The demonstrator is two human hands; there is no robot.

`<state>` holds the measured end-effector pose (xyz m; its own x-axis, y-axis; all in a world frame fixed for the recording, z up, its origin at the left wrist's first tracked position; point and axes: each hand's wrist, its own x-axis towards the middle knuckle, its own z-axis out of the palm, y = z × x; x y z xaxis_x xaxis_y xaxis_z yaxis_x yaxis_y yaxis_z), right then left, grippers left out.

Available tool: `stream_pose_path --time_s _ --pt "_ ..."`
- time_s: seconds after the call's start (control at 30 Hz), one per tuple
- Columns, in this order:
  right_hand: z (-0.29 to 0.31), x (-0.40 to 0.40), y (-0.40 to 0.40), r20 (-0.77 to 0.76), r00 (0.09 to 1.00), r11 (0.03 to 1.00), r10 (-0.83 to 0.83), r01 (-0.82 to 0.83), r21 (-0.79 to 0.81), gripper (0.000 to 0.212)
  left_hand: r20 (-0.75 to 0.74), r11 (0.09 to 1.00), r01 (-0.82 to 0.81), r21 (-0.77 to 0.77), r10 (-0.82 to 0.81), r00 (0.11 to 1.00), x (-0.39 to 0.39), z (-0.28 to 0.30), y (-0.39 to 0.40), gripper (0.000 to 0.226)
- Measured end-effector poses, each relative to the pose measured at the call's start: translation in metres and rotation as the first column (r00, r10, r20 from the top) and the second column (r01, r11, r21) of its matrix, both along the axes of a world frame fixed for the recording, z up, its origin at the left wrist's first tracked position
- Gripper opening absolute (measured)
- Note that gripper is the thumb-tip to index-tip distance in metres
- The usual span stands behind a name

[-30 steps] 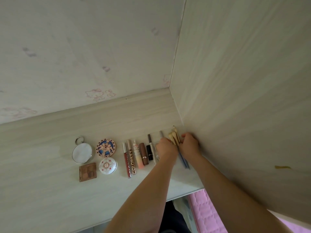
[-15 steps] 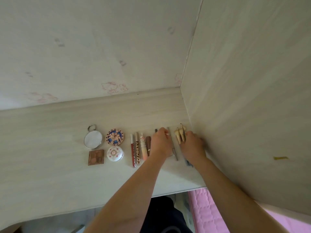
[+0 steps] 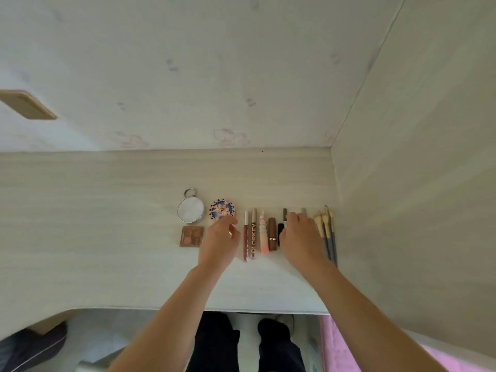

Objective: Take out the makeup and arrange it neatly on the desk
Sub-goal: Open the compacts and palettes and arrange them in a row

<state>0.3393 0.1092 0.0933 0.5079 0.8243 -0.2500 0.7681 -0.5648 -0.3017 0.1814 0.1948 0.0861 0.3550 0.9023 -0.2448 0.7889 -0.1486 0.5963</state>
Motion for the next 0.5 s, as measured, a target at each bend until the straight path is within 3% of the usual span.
stream_pose_path --time_s 0.3,0.5 --pt "0.002 -0.072 0.059 0.031 0.995 0.994 0.098 -0.097 -0.05 0.031 -0.044 1.0 0.005 -0.004 -0.005 0.999 -0.073 -0.016 0.06 0.026" --pt "-0.013 -0.135 0.102 0.025 0.999 1.0 -0.021 0.021 -0.006 0.027 -0.037 0.989 0.146 -0.016 -0.146 0.989 -0.108 -0.028 0.122 0.026"
